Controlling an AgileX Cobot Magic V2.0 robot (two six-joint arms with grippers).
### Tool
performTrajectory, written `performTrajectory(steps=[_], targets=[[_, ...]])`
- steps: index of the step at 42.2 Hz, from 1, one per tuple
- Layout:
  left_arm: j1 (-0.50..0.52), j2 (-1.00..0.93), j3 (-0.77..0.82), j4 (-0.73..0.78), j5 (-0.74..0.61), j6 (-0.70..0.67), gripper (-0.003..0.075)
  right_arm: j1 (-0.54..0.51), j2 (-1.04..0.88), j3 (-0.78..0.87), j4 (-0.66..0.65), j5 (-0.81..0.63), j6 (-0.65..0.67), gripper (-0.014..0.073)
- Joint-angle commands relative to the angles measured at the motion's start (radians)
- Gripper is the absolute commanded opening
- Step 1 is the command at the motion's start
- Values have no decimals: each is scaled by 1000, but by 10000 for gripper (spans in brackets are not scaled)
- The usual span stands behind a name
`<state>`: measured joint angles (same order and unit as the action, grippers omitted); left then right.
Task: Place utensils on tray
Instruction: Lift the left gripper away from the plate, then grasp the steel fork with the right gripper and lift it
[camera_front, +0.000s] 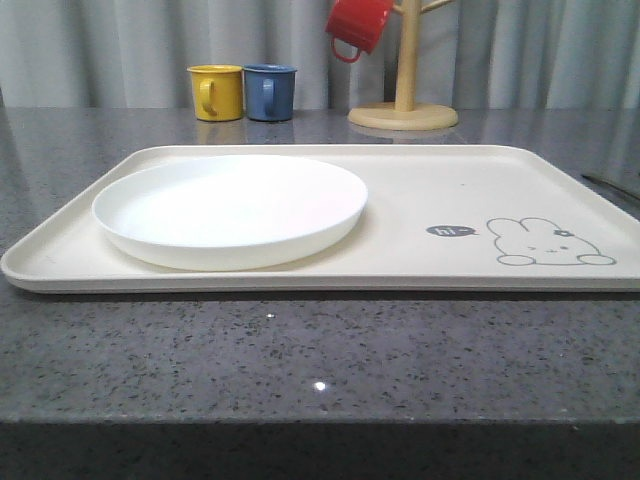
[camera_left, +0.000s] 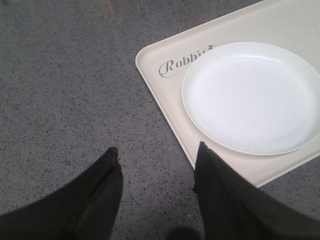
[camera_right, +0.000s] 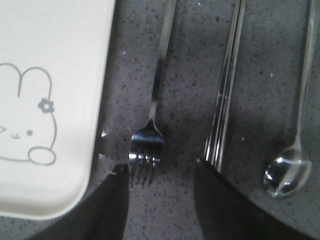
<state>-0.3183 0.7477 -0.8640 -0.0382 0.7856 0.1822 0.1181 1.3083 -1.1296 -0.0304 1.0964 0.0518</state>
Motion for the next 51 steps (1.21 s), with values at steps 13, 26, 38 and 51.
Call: performTrajectory(steps=[13,26,38,51], targets=[[-7,-6,-24,-3,-76,-9,333,-13,225,-139,-6,-44,29,329],[-7,-6,-24,-3,-76,-9,333,-13,282,-139,20,-70,29,285],[-7,-6,-24,-3,-76,-9,333,-13,282,-139,30,-51,29,76],[-7,-6,-24,-3,-76,-9,333,-13,264,-139,8,-29,29,5]])
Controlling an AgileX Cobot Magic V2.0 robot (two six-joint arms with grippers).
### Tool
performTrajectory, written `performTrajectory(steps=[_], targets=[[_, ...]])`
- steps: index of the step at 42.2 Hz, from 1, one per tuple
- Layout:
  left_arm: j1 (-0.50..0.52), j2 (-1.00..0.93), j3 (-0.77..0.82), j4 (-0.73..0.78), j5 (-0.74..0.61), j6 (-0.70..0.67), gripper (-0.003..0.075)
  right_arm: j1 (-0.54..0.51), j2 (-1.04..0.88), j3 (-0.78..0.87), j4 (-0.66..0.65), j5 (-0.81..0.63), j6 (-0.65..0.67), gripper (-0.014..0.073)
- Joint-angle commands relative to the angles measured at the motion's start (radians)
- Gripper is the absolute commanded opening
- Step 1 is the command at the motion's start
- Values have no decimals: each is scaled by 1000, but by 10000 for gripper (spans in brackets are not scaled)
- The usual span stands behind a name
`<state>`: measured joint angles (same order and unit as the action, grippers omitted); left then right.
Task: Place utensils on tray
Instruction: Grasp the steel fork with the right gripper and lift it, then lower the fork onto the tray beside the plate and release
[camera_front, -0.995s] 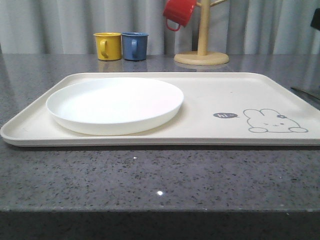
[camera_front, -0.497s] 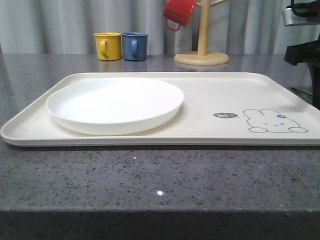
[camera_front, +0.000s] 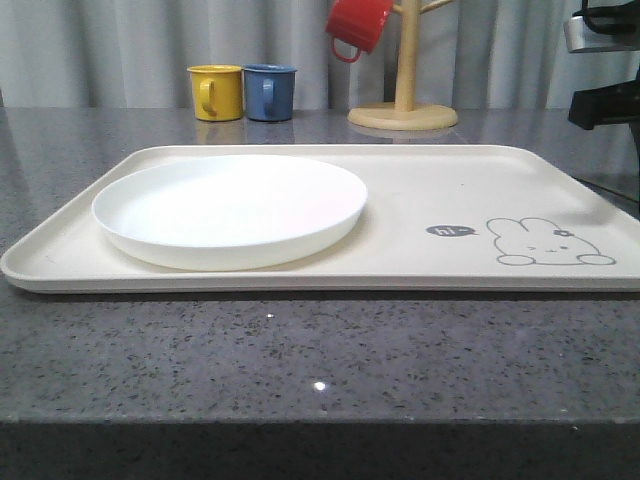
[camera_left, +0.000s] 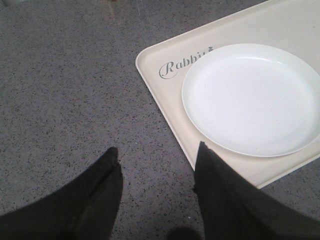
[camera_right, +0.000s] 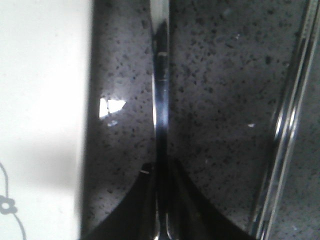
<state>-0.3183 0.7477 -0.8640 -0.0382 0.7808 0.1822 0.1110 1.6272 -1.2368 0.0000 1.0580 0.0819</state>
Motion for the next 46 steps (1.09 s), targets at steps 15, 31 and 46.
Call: performTrajectory(steps=[15,31,46], targets=[[-7,-6,-24,-3,-71,-9,333,39,-166,-115,68,126,-1,5],[-7,-6,-24,-3,-71,-9,333,341,-43,-242,19,161,238,7],[-7,-6,-24,-3,-71,-9,333,391,111,-301,0,97,505,7]])
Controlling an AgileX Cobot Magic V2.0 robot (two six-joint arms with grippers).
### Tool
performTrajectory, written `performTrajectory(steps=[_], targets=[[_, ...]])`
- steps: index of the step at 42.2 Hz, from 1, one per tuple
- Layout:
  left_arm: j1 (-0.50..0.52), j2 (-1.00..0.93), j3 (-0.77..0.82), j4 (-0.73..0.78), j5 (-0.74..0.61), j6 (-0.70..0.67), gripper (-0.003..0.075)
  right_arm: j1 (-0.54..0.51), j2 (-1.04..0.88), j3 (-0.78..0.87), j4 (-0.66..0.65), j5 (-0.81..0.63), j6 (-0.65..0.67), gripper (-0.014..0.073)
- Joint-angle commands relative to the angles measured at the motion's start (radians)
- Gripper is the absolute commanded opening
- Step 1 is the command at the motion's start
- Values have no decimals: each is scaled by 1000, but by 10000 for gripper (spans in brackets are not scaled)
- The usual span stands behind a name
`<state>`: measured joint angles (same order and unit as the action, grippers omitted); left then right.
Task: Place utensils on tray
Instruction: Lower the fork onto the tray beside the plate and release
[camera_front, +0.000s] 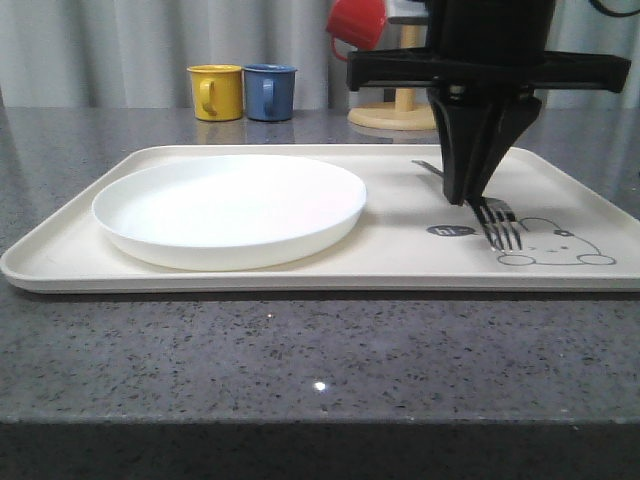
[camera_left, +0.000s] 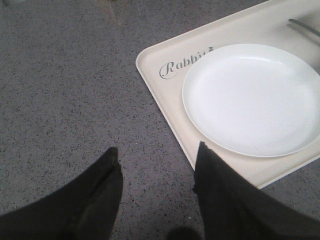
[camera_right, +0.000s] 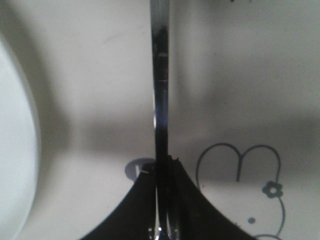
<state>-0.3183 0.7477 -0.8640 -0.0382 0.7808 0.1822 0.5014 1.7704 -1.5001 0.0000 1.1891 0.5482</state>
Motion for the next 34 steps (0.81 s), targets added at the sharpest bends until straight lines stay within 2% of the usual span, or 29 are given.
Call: performTrajectory(steps=[1,20,34], targets=[[-7,-6,-24,-3,-71,-9,333,0,-27,-37,0,-41,39,7],[-7,-6,-24,-3,-71,-9,333,0,-9,-37,24,-96,39,15],[-7,-6,-24,-3,-71,-9,333,0,-3,-37,41,-95,39,260]])
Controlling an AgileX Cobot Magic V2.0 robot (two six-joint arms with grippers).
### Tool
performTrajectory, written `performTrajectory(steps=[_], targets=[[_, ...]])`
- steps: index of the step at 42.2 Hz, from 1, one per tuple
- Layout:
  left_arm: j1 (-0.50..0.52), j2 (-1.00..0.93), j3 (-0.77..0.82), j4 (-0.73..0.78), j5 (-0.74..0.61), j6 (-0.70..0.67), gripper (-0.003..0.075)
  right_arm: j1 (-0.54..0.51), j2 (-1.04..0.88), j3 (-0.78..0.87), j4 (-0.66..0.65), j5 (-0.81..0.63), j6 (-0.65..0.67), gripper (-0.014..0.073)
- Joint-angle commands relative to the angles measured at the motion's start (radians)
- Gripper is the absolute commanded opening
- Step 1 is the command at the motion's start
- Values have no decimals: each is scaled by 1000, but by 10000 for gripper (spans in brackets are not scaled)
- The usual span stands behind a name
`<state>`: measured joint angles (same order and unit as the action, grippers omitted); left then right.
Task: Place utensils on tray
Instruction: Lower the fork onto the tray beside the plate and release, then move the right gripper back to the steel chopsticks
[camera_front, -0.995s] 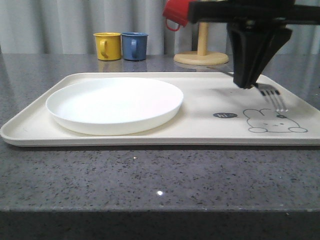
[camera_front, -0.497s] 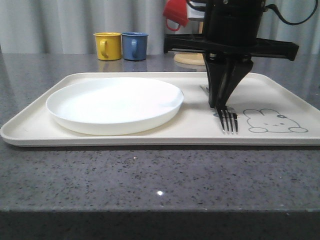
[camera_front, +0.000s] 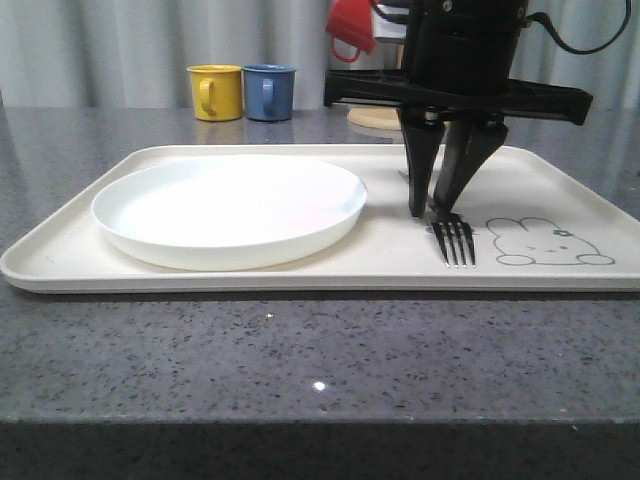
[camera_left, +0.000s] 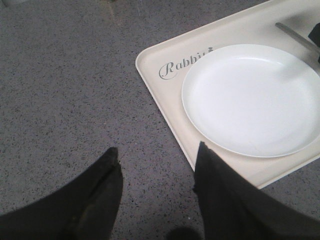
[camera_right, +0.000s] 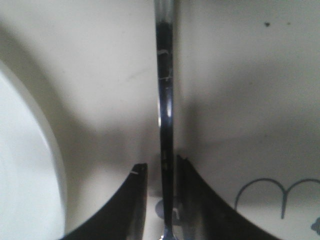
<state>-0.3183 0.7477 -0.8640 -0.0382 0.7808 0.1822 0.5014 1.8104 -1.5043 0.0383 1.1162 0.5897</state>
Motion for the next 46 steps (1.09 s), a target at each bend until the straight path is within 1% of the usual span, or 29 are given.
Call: performTrajectory(steps=[1,5,9,12,17,19,22,30,38,46], targets=[[-7,-6,-24,-3,-71,-9,333,0,-43,-33,5,-19,-3,282],[-7,-6,-24,-3,-71,-9,333,0,-44,-34,7,-18,-4,333],[-7,-6,-24,-3,-71,-9,333,0,-59,-34,-11,-3,-14,331],[-7,-6,-24,-3,-71,-9,333,0,-81,-34,-45,13,-45,331],[-7,-6,-24,-3,-71,-9,333,-15,-121,-34,-146,66,-99,331],[-7,-6,-24,-3,-71,-9,333,-42,-137,-34,-165,91,-121,331],[-7,-6,-24,-3,-71,-9,333,-102,-160,-34,-158,134,-171,331],[-7,-6,-24,-3,-71,-9,333,-248,-215,-30,-133,225,-355,331],[-7,-6,-24,-3,-73,-9,333,-371,-237,7,-129,227,-443,331],[-7,-6,-24,-3,-73,-9,333,-506,-237,96,-108,206,-534,331]])
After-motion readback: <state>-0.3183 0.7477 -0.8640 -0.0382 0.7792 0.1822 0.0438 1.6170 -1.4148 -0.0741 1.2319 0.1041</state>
